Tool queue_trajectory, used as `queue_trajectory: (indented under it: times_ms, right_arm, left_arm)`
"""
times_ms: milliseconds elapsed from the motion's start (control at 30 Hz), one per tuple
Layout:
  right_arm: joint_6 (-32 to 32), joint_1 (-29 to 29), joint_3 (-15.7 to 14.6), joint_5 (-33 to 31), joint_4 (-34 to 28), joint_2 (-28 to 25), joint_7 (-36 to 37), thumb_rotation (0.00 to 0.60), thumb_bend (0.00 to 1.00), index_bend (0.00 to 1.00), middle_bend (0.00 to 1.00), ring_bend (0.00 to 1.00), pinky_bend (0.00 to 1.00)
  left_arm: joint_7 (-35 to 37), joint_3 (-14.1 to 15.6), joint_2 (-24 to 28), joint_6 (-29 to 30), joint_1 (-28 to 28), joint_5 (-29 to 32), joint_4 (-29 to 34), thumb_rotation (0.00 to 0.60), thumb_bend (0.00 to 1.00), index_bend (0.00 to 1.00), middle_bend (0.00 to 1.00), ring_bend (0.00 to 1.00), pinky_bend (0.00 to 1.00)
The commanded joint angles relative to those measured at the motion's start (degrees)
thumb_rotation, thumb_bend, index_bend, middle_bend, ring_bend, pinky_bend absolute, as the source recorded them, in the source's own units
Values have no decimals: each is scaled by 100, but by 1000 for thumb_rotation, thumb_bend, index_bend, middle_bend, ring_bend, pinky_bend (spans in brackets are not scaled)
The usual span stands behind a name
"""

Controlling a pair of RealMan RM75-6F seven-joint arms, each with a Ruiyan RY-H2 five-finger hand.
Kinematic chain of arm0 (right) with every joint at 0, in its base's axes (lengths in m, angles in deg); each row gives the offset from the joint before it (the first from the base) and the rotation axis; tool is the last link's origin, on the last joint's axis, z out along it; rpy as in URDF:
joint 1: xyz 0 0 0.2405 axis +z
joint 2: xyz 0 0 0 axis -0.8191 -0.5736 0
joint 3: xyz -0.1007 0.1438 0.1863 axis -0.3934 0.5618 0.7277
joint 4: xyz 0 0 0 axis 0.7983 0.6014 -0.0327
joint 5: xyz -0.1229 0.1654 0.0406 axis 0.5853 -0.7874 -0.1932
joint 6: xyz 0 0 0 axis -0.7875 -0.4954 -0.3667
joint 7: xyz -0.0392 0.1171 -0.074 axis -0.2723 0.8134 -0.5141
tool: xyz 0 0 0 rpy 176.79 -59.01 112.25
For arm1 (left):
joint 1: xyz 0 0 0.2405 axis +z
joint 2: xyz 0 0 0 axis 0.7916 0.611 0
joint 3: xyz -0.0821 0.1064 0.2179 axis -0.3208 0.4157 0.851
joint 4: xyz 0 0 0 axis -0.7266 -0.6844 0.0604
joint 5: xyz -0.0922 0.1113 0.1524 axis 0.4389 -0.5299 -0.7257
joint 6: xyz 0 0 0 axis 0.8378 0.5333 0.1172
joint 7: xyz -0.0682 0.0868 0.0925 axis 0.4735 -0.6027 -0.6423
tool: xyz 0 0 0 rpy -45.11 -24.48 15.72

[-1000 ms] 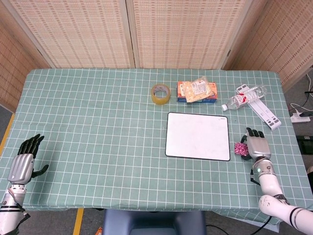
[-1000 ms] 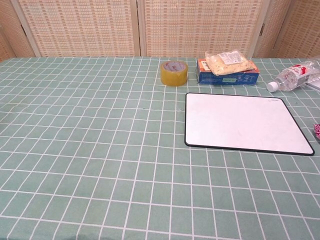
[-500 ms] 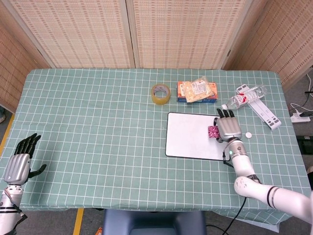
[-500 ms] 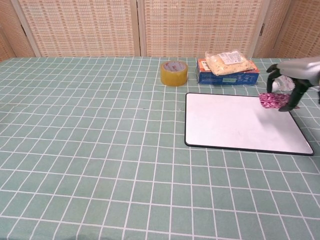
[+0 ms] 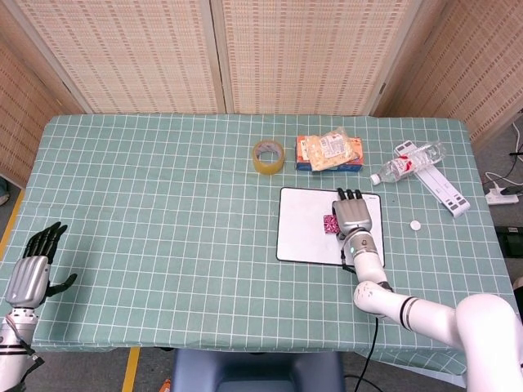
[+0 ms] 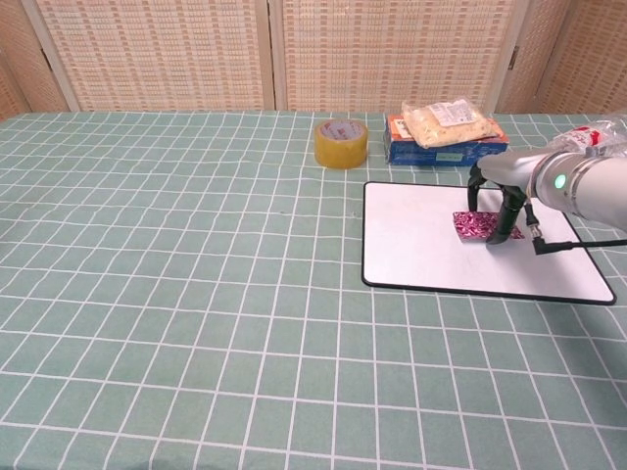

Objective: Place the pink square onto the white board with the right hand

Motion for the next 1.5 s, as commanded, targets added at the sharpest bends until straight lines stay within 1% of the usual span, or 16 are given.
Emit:
queue_trajectory:
  times_ms: [33,100,200,300,467,600,733,867,1067,1267,1333,1500]
  right_arm:
    - [48,10,32,53,-47,-45,123,600,212,409,0,0,0]
    - [50,-4,27,98,-119,-119,199,600,177,348,0,0,0]
    - [29,-31,-1,154,-241,-245,279,600,79,267,0,0,0]
    - [30,-59,-35,149,-330,-360,344,600,26,210,0,0,0]
    - [25,-70,-69,138,-394,-446,393,600,9,217,0,0,0]
    - [-379,-300,-212,163,-702,-889,412,600,7,247,0,0,0]
    - [-412,-577,-333,32,-729,-1293,574,600,7,275,0,0,0]
    - [-62,-786,-469,38,-497,-1480,815,600,8,285,0,0,0]
    - [445,-1014,-506,275,242,-1304,1381,600,11,313,0,0,0]
    - [489,-1074,-466,414,719,-1118,1579,600,34,334,0,0,0]
    - [492,-1101,-457,344,930,-1061,1573,600,42,344,0,0,0]
    - [640,-1147,-430,268,1214,-967,1604,600,56,362,0,0,0]
  left_arm:
    - [15,-3,-3,-8,-5,0,-7,600,187,0,0,0,0]
    - [1,10,-9,-15,-11,-16,-16,600,187,0,0,0,0]
    - [-15,25,-18,-27,-17,-30,-22,600,187,0,0,0,0]
    - [-47,29,-24,-21,-19,-37,-11,600,187,0,0,0,0]
    - [-76,27,-28,-2,-16,-40,5,600,188,0,0,0,0]
    - [-122,43,-58,-72,-30,-18,-30,600,188,0,0,0,0]
    - [-156,56,-82,-102,-47,-25,-46,600,187,0,0,0,0]
    - [-230,56,-97,-97,-51,-24,-27,600,188,0,0,0,0]
    - [-285,54,-129,-143,-57,14,-47,600,188,0,0,0,0]
    - [-312,55,-166,-209,-83,34,-102,600,188,0,0,0,0]
    - [-311,50,-176,-213,-89,38,-121,600,188,0,0,0,0]
    - [-298,43,-186,-231,-98,50,-140,600,188,0,0,0,0]
